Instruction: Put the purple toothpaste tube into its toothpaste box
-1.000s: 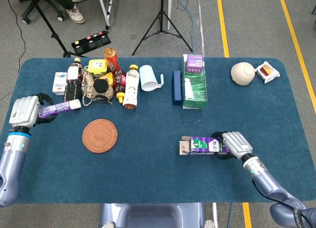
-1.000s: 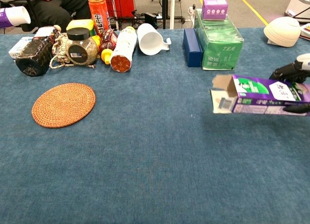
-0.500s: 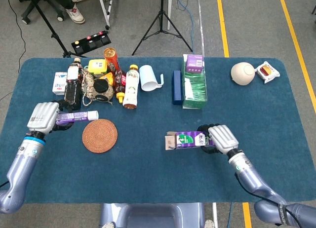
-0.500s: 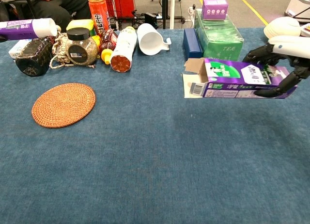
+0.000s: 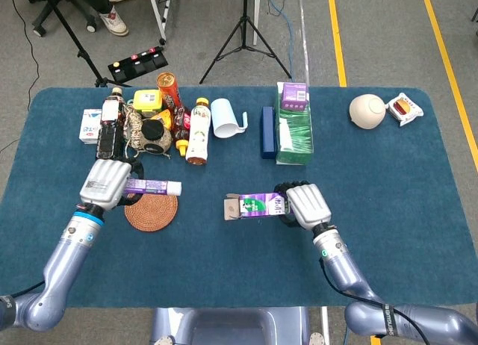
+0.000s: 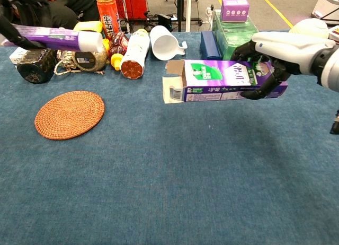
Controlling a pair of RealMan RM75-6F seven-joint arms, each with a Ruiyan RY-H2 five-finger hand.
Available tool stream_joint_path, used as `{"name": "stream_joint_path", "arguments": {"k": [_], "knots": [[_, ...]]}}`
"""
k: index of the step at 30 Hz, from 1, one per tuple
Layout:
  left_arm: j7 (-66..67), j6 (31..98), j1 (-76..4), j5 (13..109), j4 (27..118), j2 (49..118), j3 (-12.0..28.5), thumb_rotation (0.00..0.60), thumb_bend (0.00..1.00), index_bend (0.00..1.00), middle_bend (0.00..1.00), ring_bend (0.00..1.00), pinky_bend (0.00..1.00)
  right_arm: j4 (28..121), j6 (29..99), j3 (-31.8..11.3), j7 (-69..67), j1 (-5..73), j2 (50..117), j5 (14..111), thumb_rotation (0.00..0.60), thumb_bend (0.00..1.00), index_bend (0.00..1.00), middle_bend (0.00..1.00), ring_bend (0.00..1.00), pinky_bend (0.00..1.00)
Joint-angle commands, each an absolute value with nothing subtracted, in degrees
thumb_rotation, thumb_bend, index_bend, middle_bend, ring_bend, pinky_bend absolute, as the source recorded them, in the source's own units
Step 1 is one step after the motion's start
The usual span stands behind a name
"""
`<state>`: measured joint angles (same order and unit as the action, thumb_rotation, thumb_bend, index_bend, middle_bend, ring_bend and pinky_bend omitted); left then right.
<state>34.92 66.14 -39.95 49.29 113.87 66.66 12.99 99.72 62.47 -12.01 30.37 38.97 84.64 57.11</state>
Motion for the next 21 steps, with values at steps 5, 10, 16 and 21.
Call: {"name": "stream_joint_path", "arguments": {"k": [5,10,16,21], "knots": [[42.6,70.1,-44.5,44.2,115.9,72.4,13.3,0.6,0.27,0.58,0.42,0.39,0.62,102.0,64.9,-13.9,35.3,41.2,86.3,52.0,0.6,0.52,0.51,0.5,0.47,0.48],[44.4,71.7,-45.6,42.7,116.3,74.5,12.9,0.6,0.27,0.58,0.42,0.39,0.62,102.2,65.7,-14.3,36.8,41.9,86.3,49.8,0.6,0.52,0.51,0.5,0.47,0.48],[45.2,73.4,-46.3,42.5,116.1,76.4,12.5,0.6,0.27,0.58,0.42,0.39,0.62,102.4,65.5,-14.6,36.7,42.5,86.1,47.1,0.6,0.52,0.51,0.5,0.47,0.48],[45.7,74.1,-47.2,41.7,114.8,78.7,12.6,0.6,0.27,0.58,0.42,0.39,0.62,103.1,65.7,-14.1,36.4,42.6,85.9,47.2,0.6,0.53,0.51,0.5,0.47,0.48]]}}
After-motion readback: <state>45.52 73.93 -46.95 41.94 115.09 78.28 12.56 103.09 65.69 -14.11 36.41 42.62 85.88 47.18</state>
